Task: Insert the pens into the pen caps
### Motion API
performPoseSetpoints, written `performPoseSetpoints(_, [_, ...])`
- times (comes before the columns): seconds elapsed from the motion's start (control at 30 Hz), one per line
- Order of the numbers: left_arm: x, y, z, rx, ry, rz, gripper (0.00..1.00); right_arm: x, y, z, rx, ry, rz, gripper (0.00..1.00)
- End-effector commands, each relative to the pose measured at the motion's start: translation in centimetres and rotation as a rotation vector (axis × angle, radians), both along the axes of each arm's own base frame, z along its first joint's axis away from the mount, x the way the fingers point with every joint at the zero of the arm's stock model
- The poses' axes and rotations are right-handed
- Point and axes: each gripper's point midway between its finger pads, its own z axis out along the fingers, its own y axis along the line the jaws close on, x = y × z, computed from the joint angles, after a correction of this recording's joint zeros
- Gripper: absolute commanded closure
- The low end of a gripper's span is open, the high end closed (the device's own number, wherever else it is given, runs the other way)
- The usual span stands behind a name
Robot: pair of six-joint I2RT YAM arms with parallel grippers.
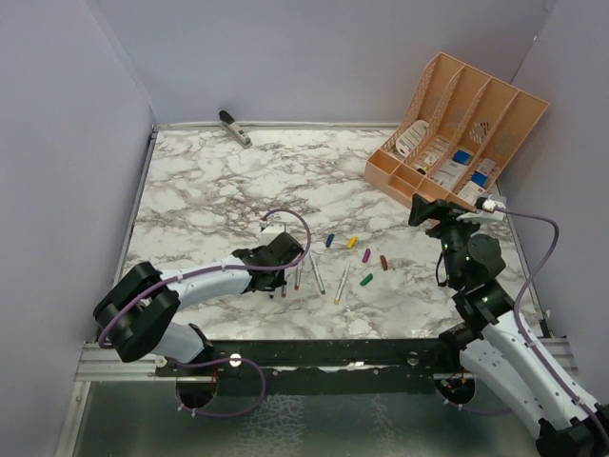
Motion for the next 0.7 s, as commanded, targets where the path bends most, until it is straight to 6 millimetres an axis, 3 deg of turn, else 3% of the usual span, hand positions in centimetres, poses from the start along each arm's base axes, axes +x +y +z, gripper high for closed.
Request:
performPoseSetpoints(0.0, [-4.8,3.8,-3.6,0.148,0.201,-0.022,0.93,0.0,-0.3,0.8,0.034,-0.022,-0.025,0.01])
performPoseSetpoints(0.1, [-4.7,3.8,-3.8,0.161,0.204,-0.027,1.0,0.3,-0.2,0.6,0.028,-0.014,-0.026,0.01])
performPoseSetpoints(0.27, [-4.0,3.8,-3.5,0.171,0.174,-0.03,1.0,1.5,0.5,-1.1,-0.032,0.077,-0.013,0.01])
performPoseSetpoints(0.5, [-1.0,2.9,-0.3,0.157,0.031,-0.04,1.0,3.9,3.3,-4.7,-0.139,0.235,0.09,0.01])
performPoseSetpoints(0.67, [-0.2,2.8,1.0,0.15,-0.023,-0.04,1.0,5.2,5.5,-6.6,-0.166,0.323,0.174,0.01])
